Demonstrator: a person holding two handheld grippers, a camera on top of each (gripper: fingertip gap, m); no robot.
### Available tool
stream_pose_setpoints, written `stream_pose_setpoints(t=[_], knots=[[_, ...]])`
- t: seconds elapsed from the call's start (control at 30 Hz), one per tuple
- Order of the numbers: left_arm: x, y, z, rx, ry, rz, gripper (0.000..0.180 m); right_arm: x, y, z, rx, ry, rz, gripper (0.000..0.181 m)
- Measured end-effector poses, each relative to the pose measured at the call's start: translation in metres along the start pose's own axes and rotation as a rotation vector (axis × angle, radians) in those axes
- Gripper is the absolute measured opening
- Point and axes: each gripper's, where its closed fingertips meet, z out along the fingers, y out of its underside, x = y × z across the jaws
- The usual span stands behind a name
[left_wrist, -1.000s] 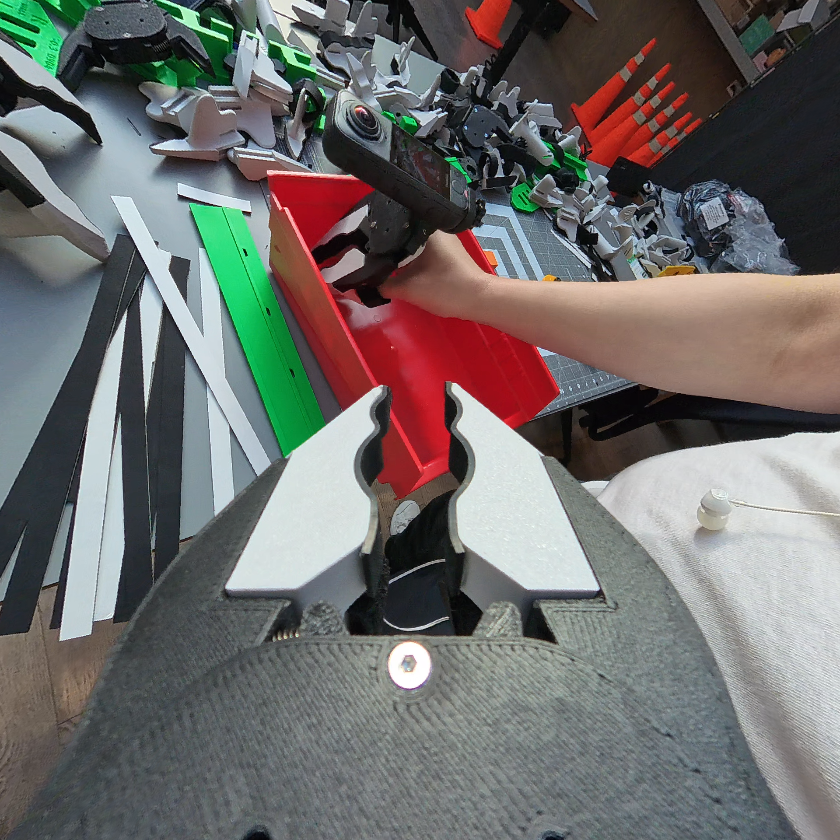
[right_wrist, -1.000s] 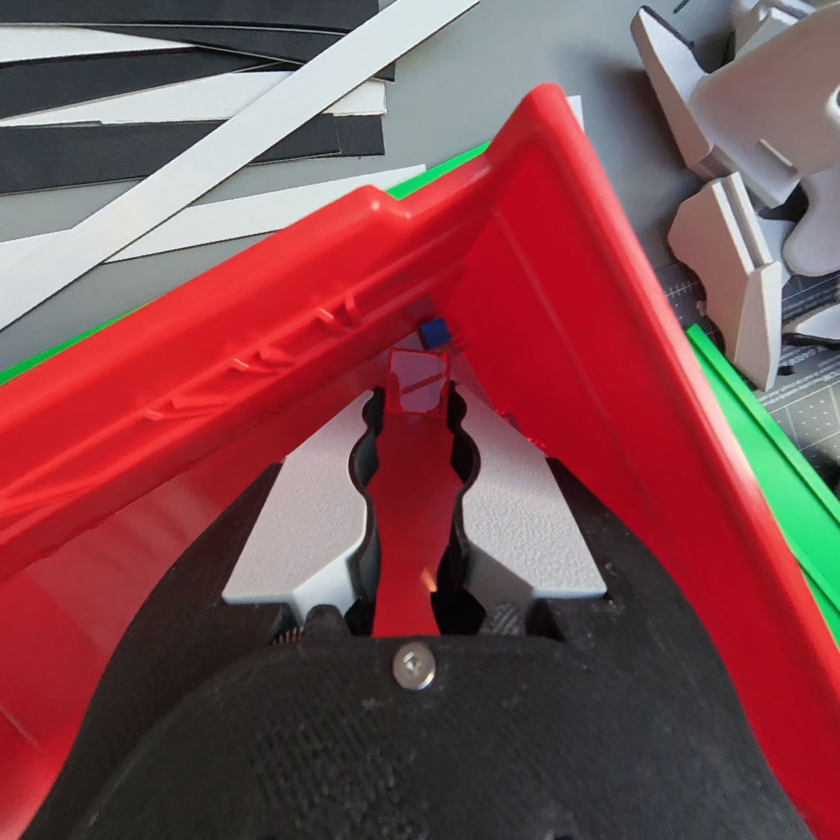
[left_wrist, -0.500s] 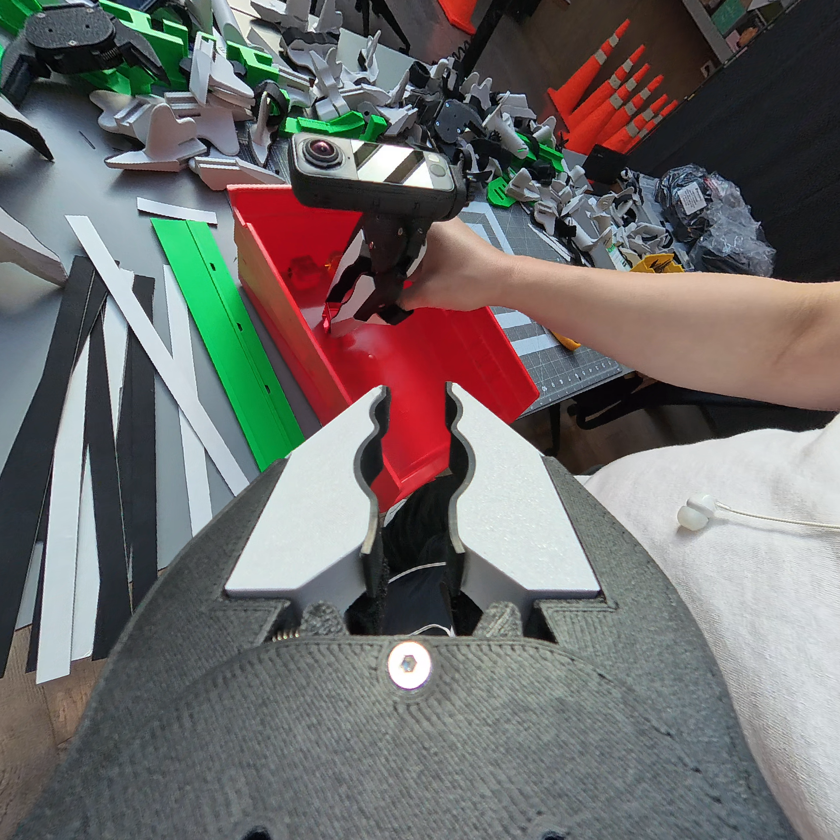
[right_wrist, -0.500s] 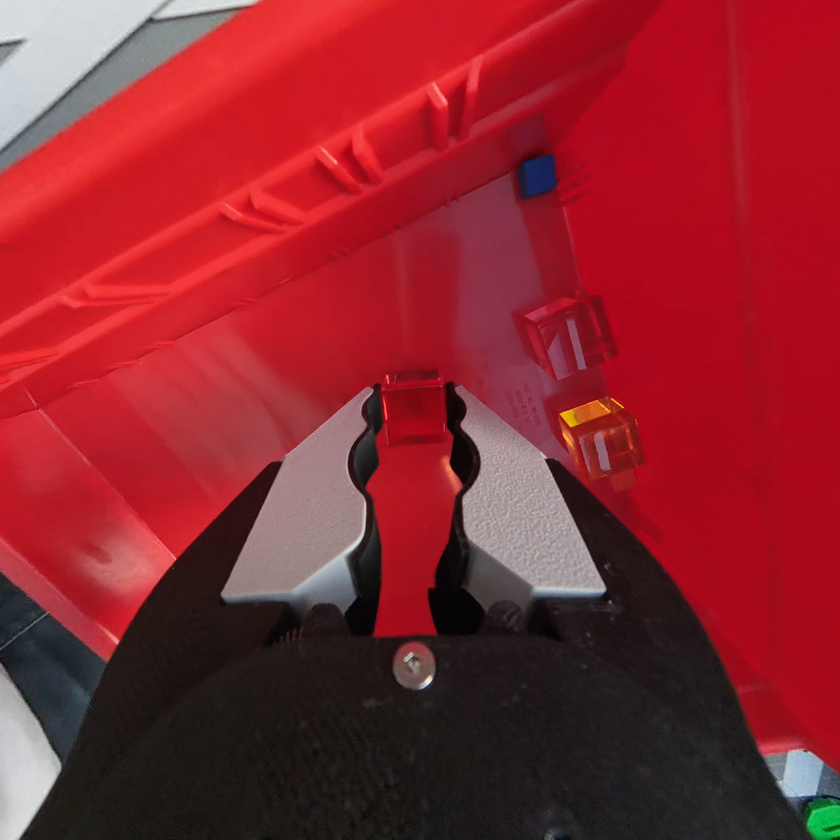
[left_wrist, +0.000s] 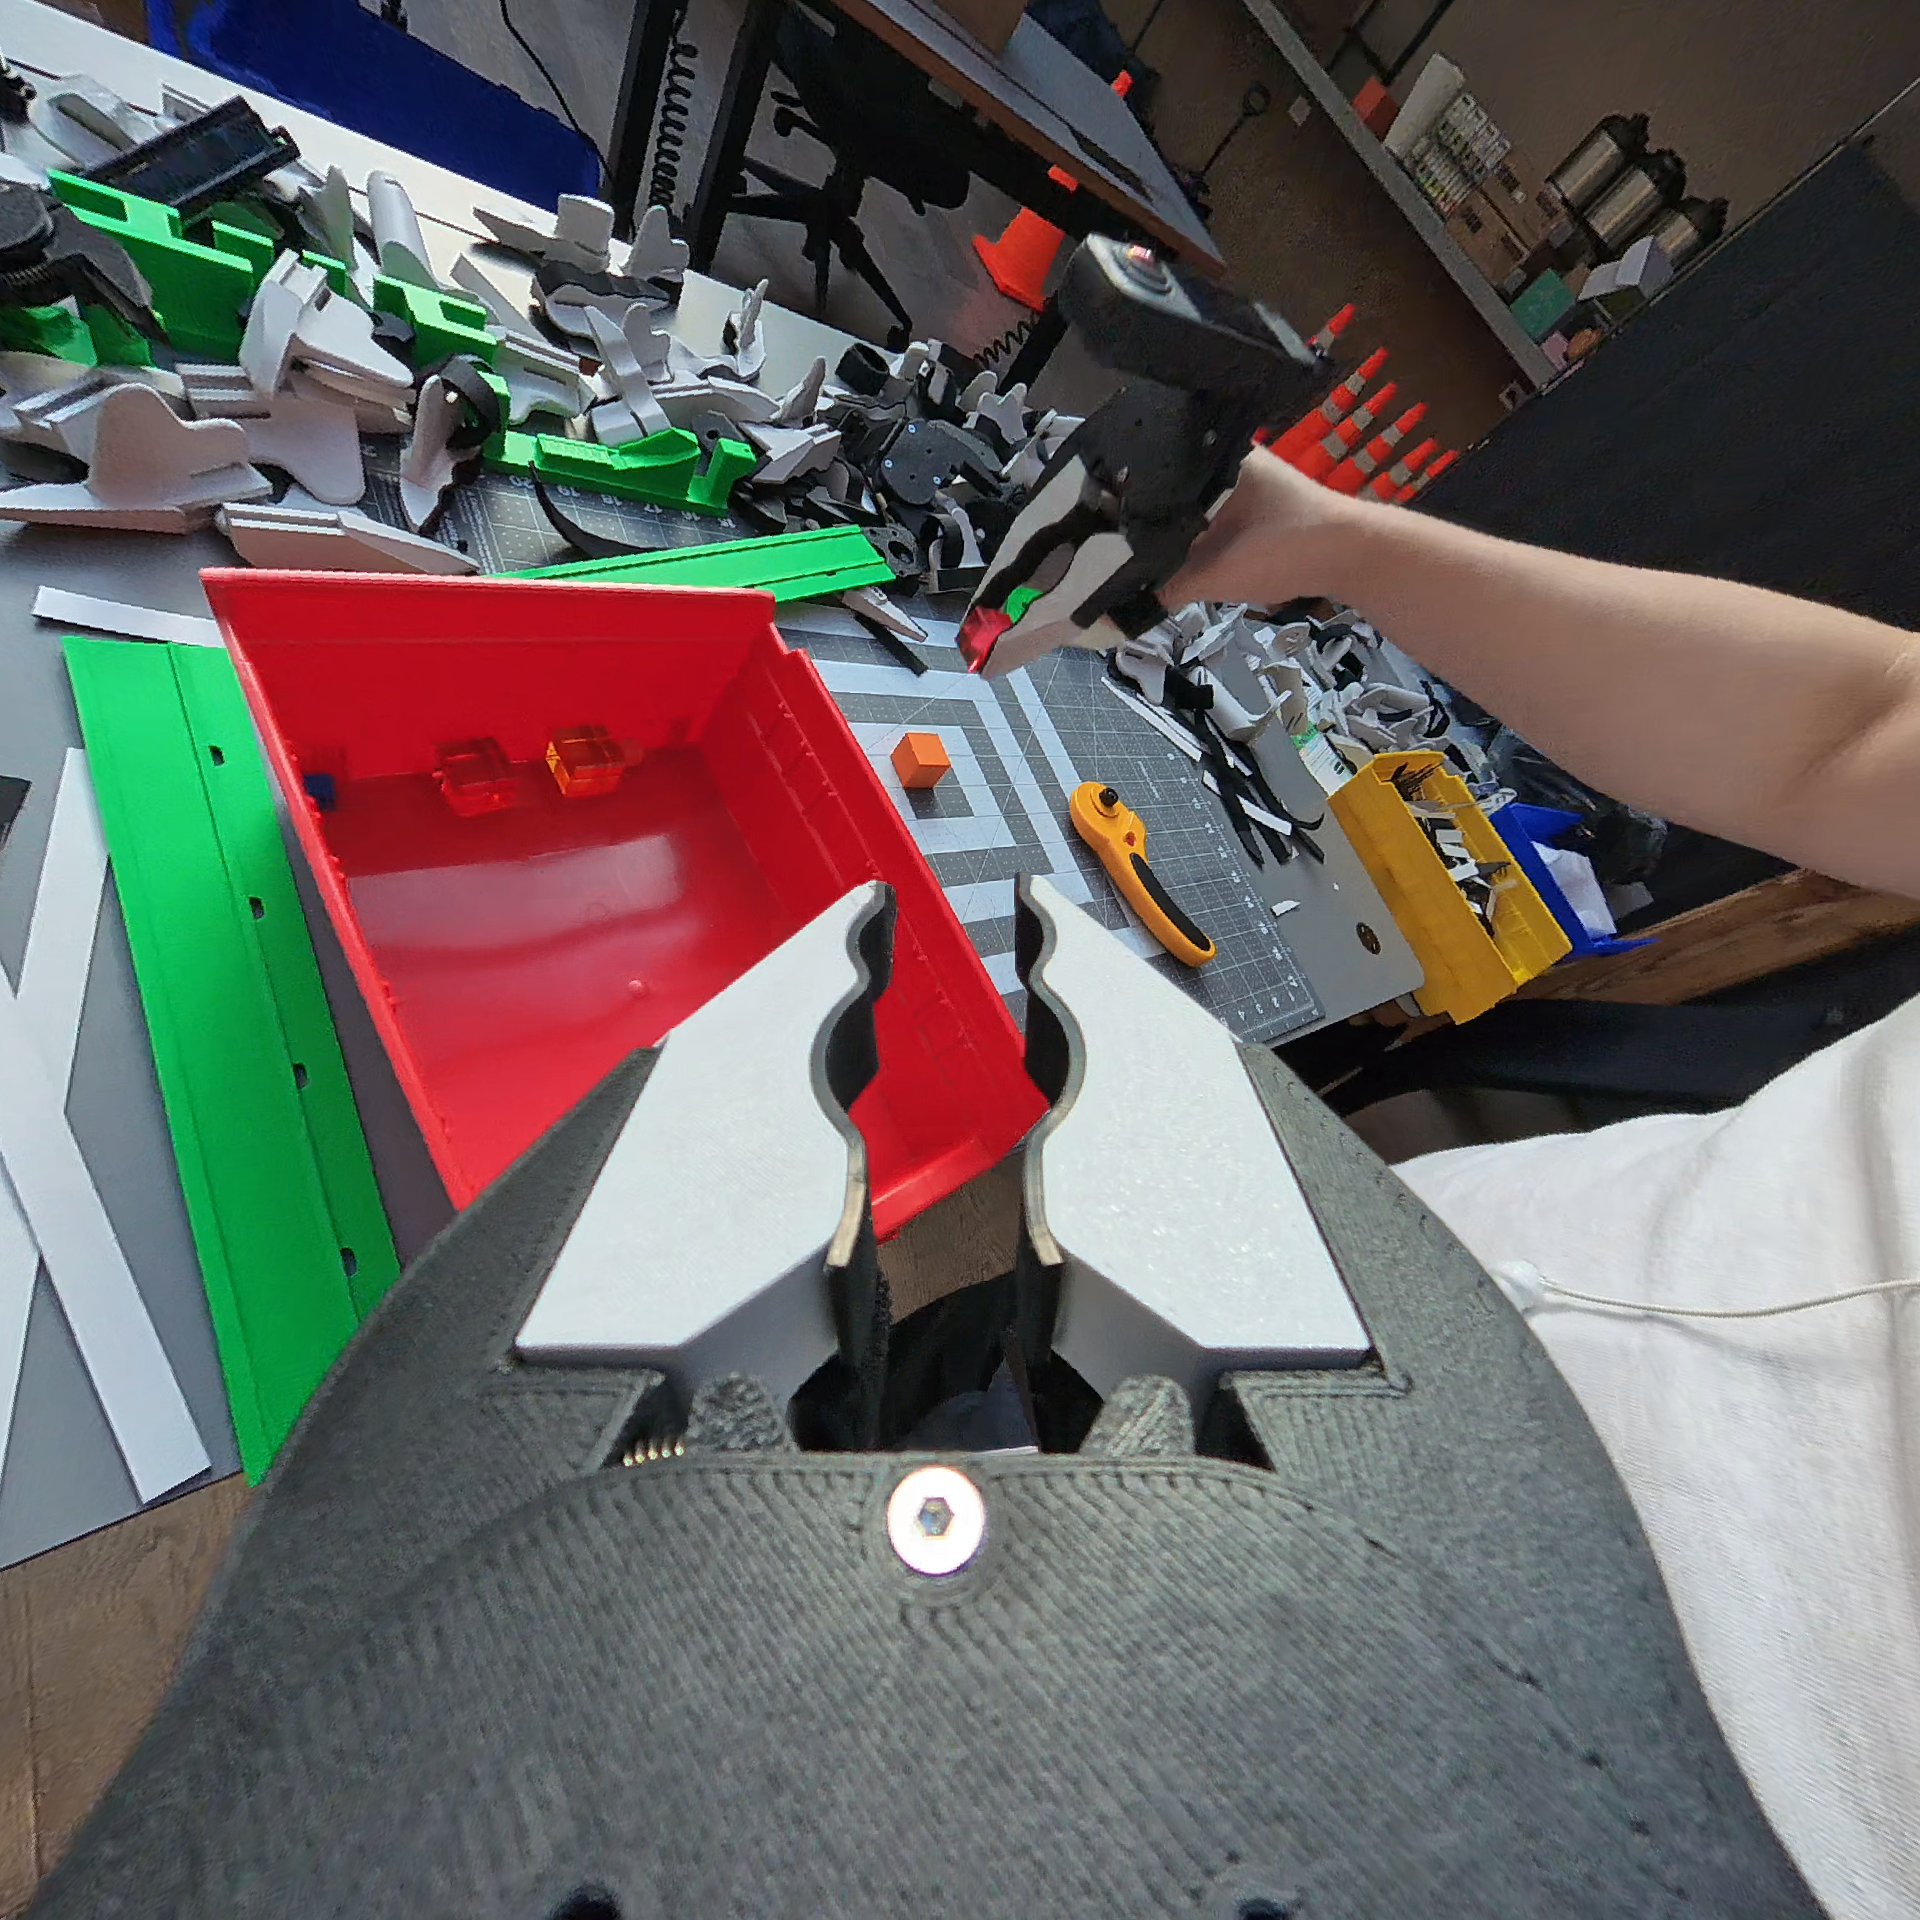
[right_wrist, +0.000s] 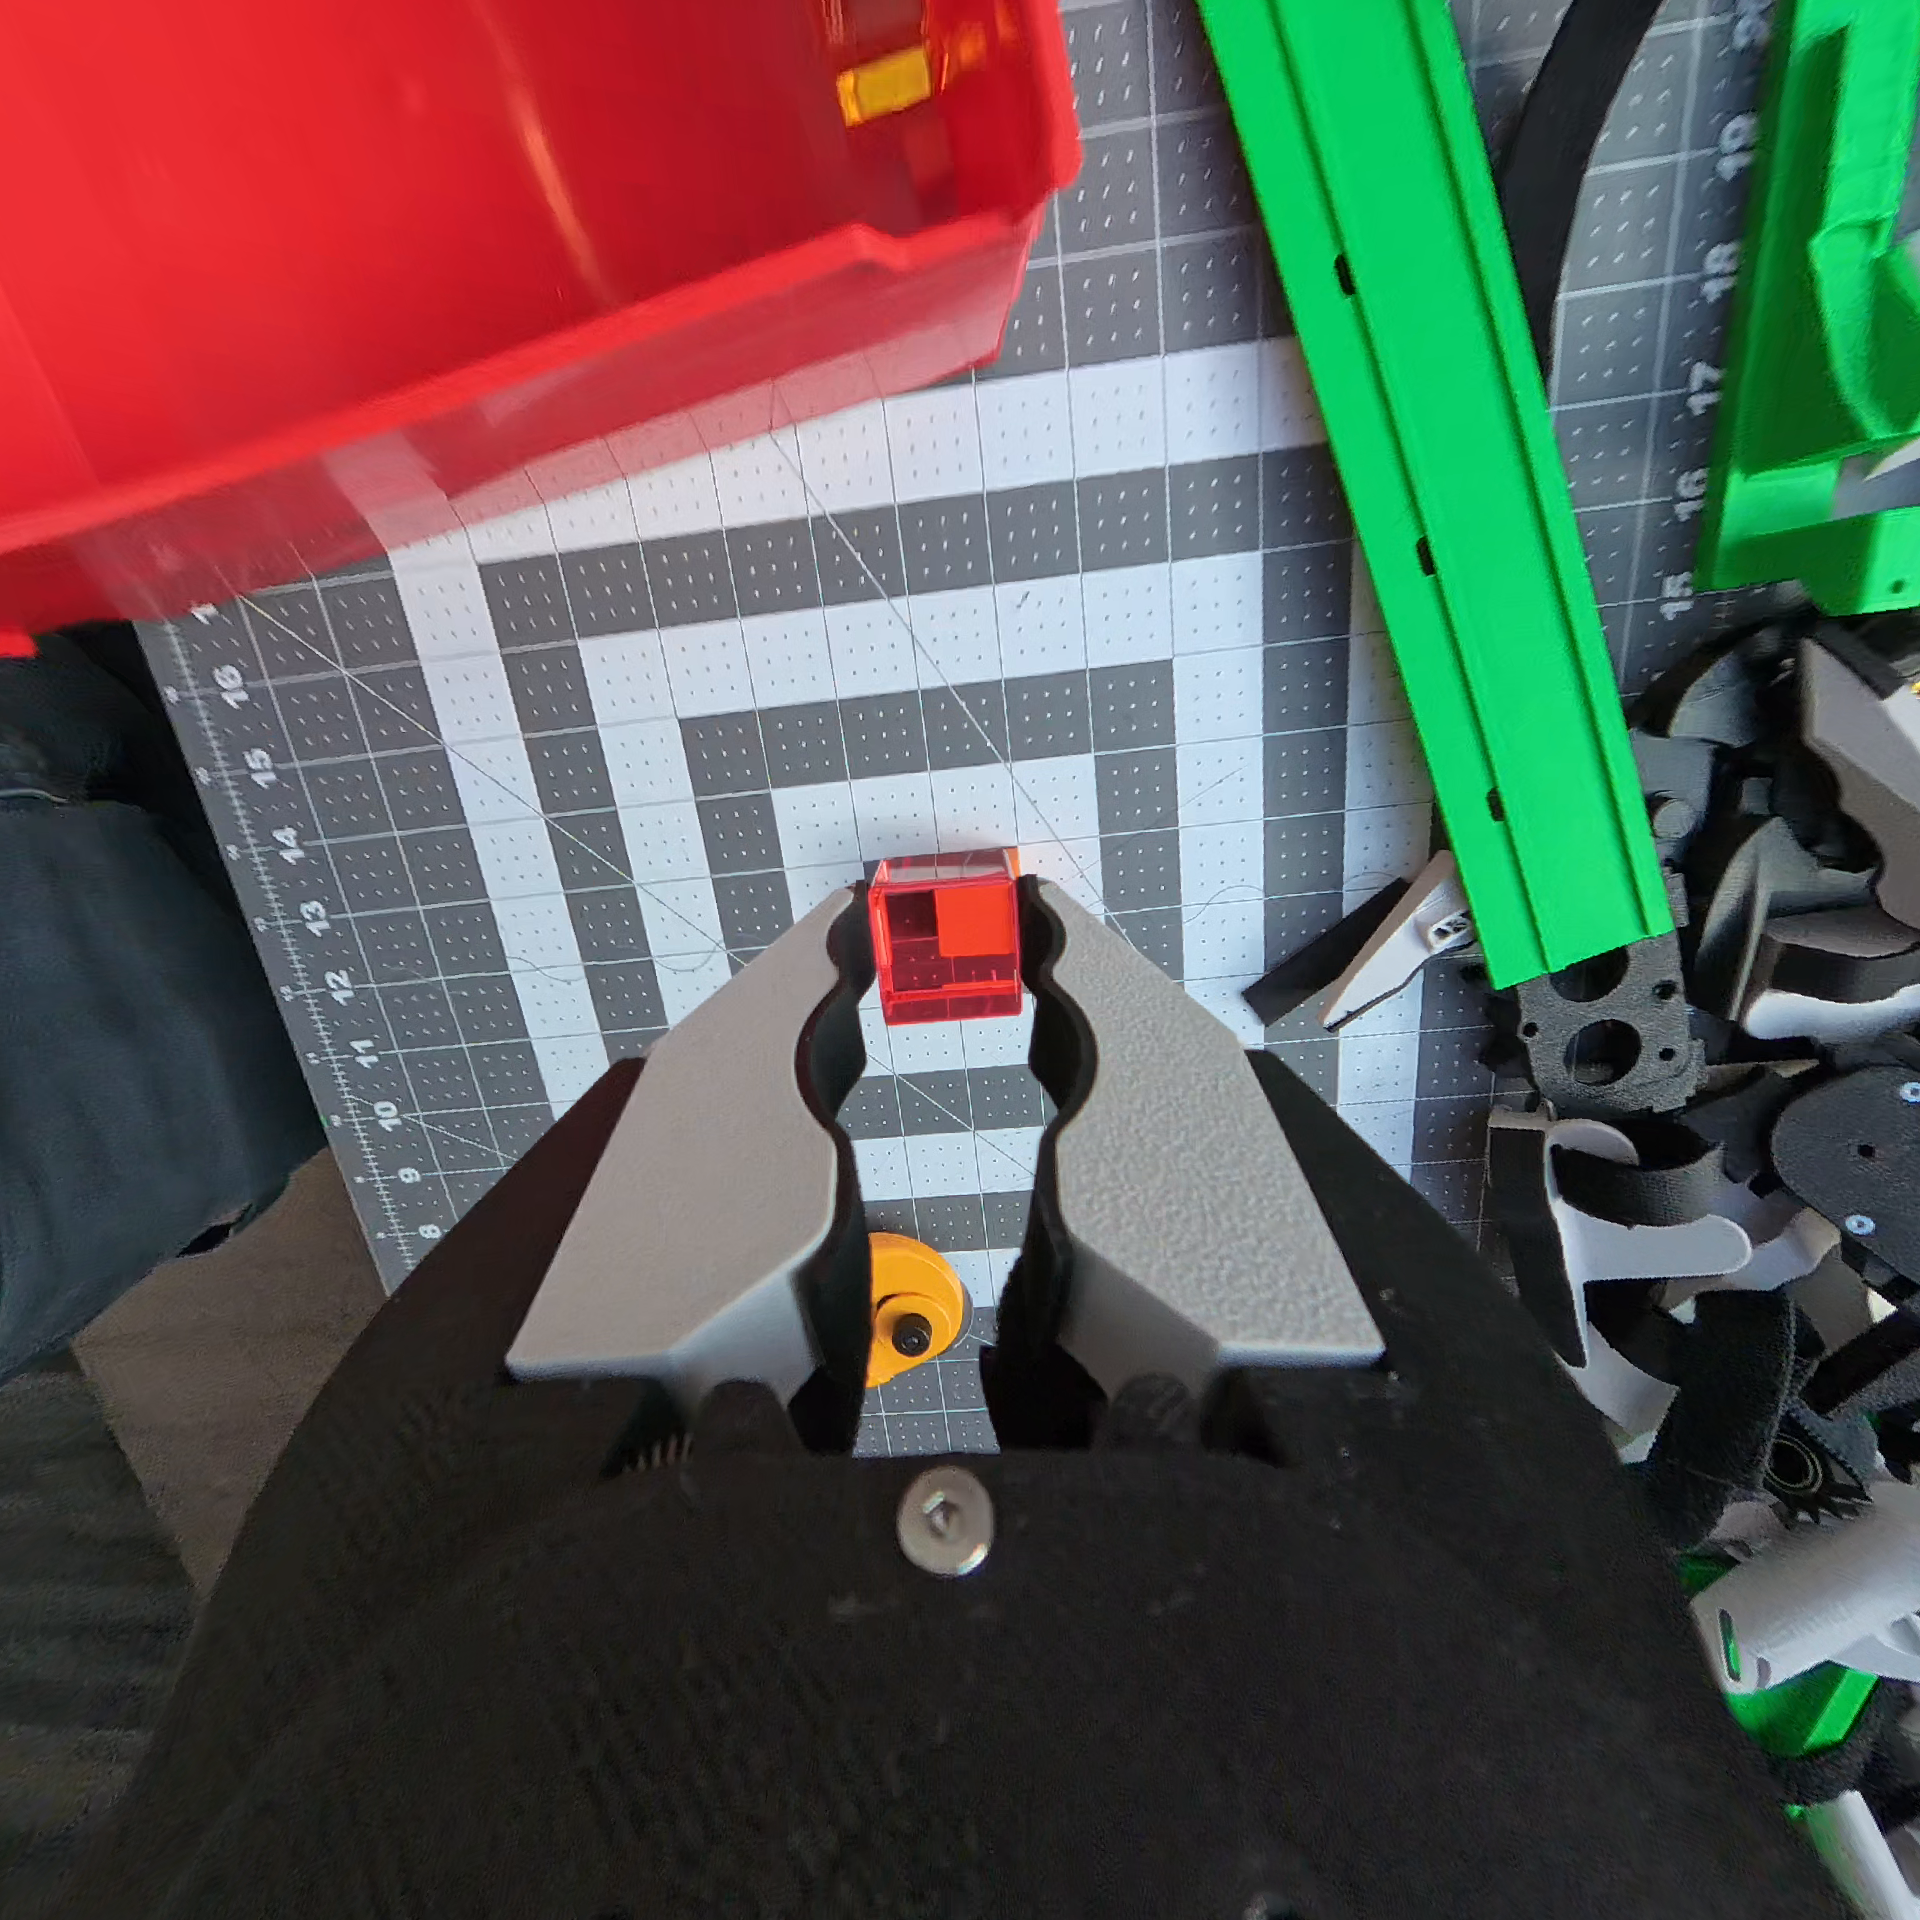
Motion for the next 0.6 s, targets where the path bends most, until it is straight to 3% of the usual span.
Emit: stream_pose_setpoints(t=[0.2, 0.6], knots=[[0.018, -0.010, 0.012, 0.089, -0.035, -0.010, 0.020, -0.003, 0.039, 0.046, -0.151, -0.008, -0.067, 0.026], [0.019, 0.006, -0.020, 0.134, -0.197, -0.035, 0.020, 0.004, 0.037, 0.060, -0.130, 0.031, -0.076, 0.026]])
